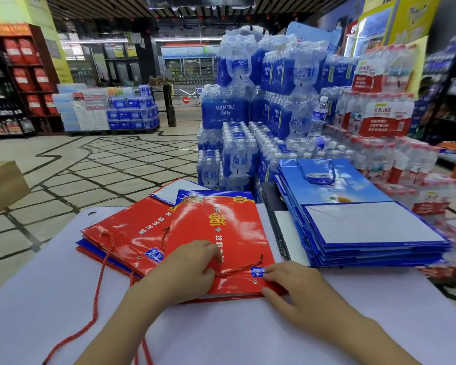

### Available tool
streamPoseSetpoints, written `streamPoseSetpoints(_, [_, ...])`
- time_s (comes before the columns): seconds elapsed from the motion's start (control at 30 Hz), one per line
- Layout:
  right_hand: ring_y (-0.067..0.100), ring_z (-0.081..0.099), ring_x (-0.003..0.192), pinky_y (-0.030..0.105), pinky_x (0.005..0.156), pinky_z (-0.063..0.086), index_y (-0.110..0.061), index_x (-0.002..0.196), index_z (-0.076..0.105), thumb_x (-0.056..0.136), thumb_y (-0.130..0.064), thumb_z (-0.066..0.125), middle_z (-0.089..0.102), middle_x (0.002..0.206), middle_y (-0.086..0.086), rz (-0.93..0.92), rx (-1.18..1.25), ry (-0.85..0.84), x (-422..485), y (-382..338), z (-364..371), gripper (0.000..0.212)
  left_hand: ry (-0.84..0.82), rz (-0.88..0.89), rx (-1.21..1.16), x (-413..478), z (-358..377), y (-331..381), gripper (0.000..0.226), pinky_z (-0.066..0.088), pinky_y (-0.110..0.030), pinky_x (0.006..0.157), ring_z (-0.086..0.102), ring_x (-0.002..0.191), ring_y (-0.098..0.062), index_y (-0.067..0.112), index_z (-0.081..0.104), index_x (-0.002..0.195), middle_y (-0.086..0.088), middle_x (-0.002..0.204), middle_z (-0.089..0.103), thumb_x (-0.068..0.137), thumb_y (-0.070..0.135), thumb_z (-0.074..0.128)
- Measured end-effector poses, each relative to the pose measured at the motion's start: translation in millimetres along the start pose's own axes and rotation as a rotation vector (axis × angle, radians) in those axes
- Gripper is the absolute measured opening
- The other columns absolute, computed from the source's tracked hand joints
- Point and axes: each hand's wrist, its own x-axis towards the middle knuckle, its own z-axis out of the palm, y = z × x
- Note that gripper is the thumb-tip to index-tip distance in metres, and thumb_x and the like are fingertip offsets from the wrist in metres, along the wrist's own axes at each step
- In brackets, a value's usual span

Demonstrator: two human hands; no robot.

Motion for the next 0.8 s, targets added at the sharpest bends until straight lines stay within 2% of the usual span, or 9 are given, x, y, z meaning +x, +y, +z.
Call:
streamPoseSetpoints(0.07, [0.004, 0.063, 0.096, 0.021, 0.083, 0.054, -0.022, 0.103, 0.073, 0.090, -0.045, 0.054, 0.070, 0.104, -0.012, -0.052, -0.015, 0.063, -3.2, -0.3, 6.0, 0.032, 0.037, 0.042, -0.031, 11.5, 9.6, 16.5, 0.031, 0.039, -0.028, 0.096, 0.048, 0.112, -0.013, 0.023, 0.056, 0.121, 0.006, 0.120, 0.057, 0.093, 0.022, 0.045])
streamPoseSetpoints(0.17, [0.007, 0.064, 0.092, 0.025, 0.078, 0.056, -0.020, 0.099, 0.074, 0.090, -0.039, 0.058, 0.070, 0.101, -0.010, -0.071, -0.012, 0.111, -4.4, 0.9, 13.8, 0.027, 0.103, 0.110, 0.010, 31.3, 28.9, 32.4, 0.030, 0.037, -0.028, 0.090, 0.048, 0.107, -0.017, 0.022, 0.059, 0.121, 0.002, 0.114, 0.058, 0.096, 0.033, 0.048])
streamPoseSetpoints(0.27, [0.003, 0.063, 0.096, 0.020, 0.084, 0.053, -0.023, 0.103, 0.076, 0.090, -0.044, 0.057, 0.070, 0.104, -0.014, -0.040, 0.040, 0.141, -5.0, 4.3, 14.0, 0.031, 0.127, 0.103, -0.021, 44.1, 42.7, 37.7, 0.029, 0.039, -0.030, 0.086, 0.047, 0.102, -0.017, 0.024, 0.064, 0.115, 0.001, 0.108, 0.056, 0.093, 0.041, 0.055])
streamPoseSetpoints(0.43, [-0.002, 0.063, 0.097, 0.012, 0.090, 0.047, -0.026, 0.105, 0.076, 0.092, -0.054, 0.050, 0.071, 0.106, -0.016, -0.011, 0.080, 0.186, -4.8, 7.6, 15.8, 0.040, 0.150, 0.130, -0.107, 45.8, 47.7, 37.0, 0.015, 0.040, -0.029, 0.085, 0.047, 0.097, -0.014, 0.022, 0.066, 0.101, 0.003, 0.101, 0.056, 0.092, 0.033, 0.059])
streamPoseSetpoints(0.5, [-0.002, 0.065, 0.093, 0.016, 0.085, 0.052, -0.026, 0.100, 0.077, 0.095, -0.058, 0.045, 0.073, 0.102, -0.015, -0.023, 0.102, 0.234, -4.4, 8.4, 16.8, 0.045, 0.141, 0.144, -0.153, 42.1, 43.5, 34.3, 0.010, 0.041, -0.027, 0.081, 0.050, 0.093, -0.012, 0.021, 0.063, 0.099, 0.005, 0.098, 0.059, 0.092, 0.028, 0.058])
streamPoseSetpoints(0.6, [0.000, 0.068, 0.086, 0.023, 0.075, 0.056, -0.022, 0.092, 0.077, 0.093, -0.052, 0.050, 0.075, 0.095, -0.011, -0.075, 0.086, 0.307, -2.4, 11.8, 19.7, 0.040, 0.122, 0.168, -0.271, 33.5, 37.7, 28.4, 0.010, 0.046, -0.022, 0.078, 0.057, 0.088, -0.006, 0.022, 0.062, 0.101, 0.009, 0.096, 0.065, 0.092, 0.020, 0.058])
streamPoseSetpoints(0.7, [0.009, 0.070, 0.077, 0.030, 0.057, 0.057, -0.019, 0.087, 0.074, 0.096, -0.039, 0.052, 0.073, 0.087, -0.006, -0.223, -0.115, 0.338, -1.3, 17.5, 27.9, 0.031, 0.138, 0.229, -0.303, 27.0, 36.3, 21.4, 0.013, 0.045, -0.016, 0.077, 0.058, 0.086, -0.002, 0.021, 0.068, 0.101, 0.011, 0.095, 0.066, 0.091, 0.016, 0.061])
streamPoseSetpoints(0.8, [0.015, 0.068, 0.070, 0.033, 0.050, 0.054, -0.016, 0.086, 0.070, 0.104, -0.040, 0.042, 0.070, 0.084, -0.002, -0.263, -0.212, 0.310, -2.3, 19.4, 34.4, 0.041, 0.180, 0.261, -0.312, 25.7, 34.3, 15.3, 0.013, 0.044, -0.012, 0.076, 0.059, 0.084, 0.000, 0.021, 0.071, 0.099, 0.011, 0.092, 0.066, 0.090, 0.015, 0.064])
